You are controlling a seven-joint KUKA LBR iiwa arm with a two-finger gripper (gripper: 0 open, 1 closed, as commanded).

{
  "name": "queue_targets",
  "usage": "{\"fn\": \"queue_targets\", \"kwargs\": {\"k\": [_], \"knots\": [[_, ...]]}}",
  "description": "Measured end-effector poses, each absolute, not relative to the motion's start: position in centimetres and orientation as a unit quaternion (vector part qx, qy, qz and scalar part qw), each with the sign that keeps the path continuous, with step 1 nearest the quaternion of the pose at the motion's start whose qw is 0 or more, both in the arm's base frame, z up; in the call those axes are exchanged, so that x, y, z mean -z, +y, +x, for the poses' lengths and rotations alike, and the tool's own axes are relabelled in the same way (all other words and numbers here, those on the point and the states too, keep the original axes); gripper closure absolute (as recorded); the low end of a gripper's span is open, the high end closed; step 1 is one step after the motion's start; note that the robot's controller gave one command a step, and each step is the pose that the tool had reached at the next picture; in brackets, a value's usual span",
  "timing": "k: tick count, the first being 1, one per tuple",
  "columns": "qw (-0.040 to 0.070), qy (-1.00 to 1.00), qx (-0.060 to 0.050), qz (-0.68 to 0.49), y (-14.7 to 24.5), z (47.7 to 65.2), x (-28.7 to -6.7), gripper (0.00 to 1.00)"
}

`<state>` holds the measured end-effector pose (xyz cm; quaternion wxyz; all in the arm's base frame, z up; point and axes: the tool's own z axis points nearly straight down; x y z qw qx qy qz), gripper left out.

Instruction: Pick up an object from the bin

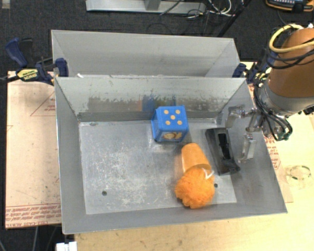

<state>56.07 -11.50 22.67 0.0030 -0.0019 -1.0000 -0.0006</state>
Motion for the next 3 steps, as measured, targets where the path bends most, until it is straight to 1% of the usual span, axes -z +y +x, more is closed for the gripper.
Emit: {"fn": "queue_targets", "kwargs": {"k": [1,2,3], "knots": [[-0.001,-1.0,0.0,-0.001,-11.4,56.2,-23.1,0.0],[-0.003,-1.0,0.0,-0.005,-8.9,55.7,-18.5,0.0],[-0.002,-1.0,0.0,0.025,-6.2,55.3,-12.8,0.0]]}}
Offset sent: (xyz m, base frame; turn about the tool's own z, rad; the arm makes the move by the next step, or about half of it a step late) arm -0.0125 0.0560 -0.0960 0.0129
